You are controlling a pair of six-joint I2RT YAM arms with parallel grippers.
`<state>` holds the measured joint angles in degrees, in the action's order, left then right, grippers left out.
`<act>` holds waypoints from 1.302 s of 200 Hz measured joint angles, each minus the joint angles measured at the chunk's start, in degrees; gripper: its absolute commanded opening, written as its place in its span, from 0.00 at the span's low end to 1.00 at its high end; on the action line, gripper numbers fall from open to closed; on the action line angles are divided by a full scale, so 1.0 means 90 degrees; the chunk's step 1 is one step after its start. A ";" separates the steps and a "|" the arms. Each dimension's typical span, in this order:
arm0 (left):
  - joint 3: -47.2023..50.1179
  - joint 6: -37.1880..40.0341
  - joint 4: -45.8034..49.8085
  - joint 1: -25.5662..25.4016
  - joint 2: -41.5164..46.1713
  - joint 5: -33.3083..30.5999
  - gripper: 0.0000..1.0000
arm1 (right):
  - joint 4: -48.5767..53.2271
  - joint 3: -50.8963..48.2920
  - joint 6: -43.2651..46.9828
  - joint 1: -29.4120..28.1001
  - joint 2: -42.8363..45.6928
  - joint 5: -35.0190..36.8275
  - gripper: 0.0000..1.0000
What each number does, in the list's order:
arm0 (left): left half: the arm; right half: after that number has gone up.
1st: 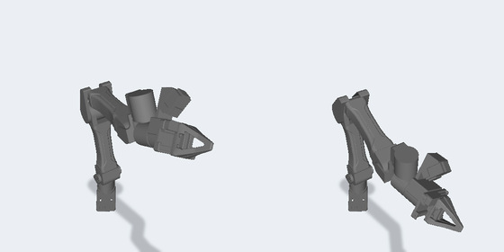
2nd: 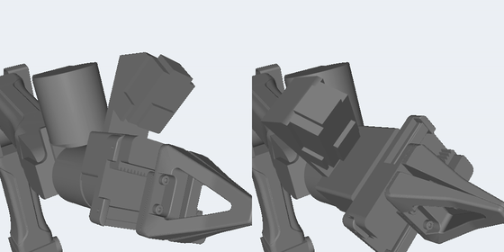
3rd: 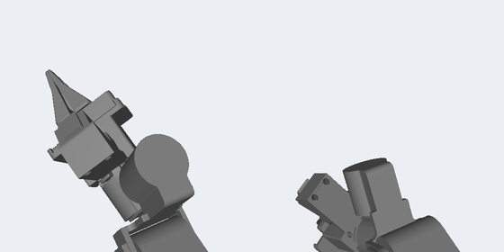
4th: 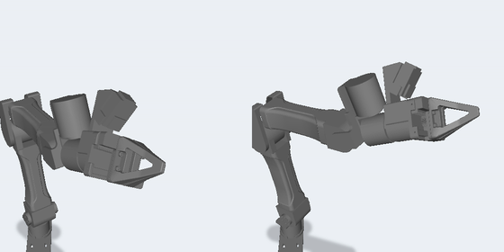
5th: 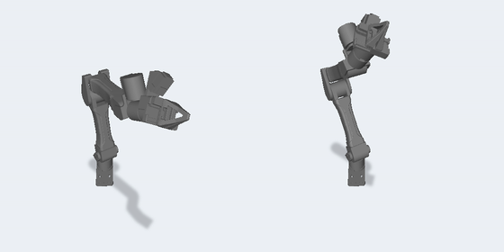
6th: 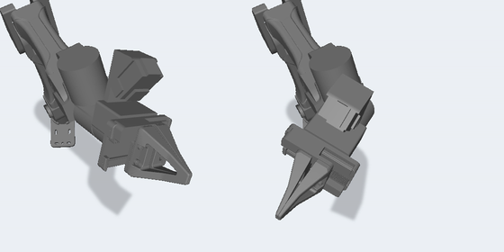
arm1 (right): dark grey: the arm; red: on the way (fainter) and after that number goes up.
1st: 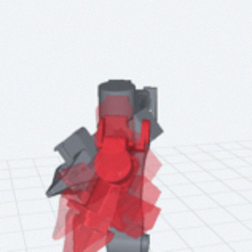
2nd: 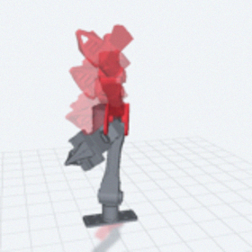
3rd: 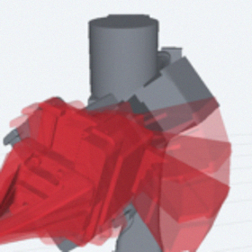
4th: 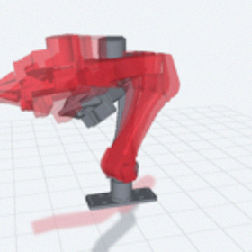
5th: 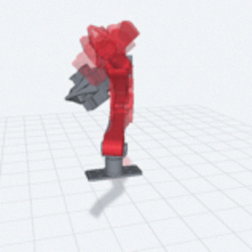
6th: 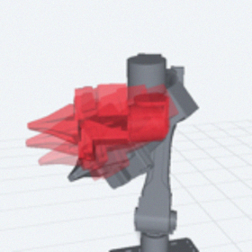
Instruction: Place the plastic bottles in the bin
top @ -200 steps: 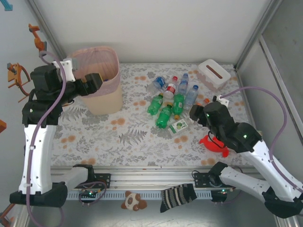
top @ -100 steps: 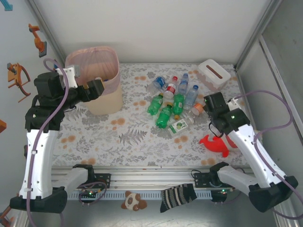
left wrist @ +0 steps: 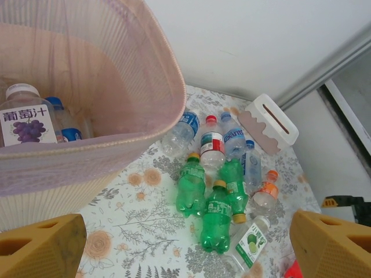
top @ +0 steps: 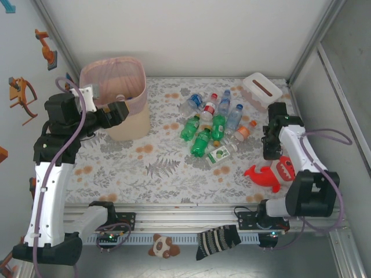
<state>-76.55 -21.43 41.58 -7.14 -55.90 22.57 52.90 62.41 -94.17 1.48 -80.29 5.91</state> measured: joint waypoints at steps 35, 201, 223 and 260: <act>0.0117 -0.0044 -0.0034 -0.0012 0.0032 -0.0005 0.90 | -0.0284 0.0002 -0.0185 0.0265 -0.0600 -0.0318 0.92; 0.0204 -0.0231 -0.0168 -0.0408 0.0034 -0.0131 0.90 | -0.1141 0.0097 0.0129 0.0828 -0.2327 -0.0566 0.74; 0.0204 -0.0231 -0.0168 -0.0418 0.0015 -0.0175 0.90 | -0.1175 0.0097 0.0153 0.0828 -0.2327 -0.0561 0.70; 0.0204 -0.0231 -0.0168 -0.0457 -0.0075 -0.0202 0.90 | -0.1166 0.0097 0.0214 0.0828 -0.2310 -0.0551 0.62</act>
<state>-74.72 -23.51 40.07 -11.25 -56.58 20.75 42.41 63.29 -92.25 8.93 -101.08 0.95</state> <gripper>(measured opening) 0.902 0.635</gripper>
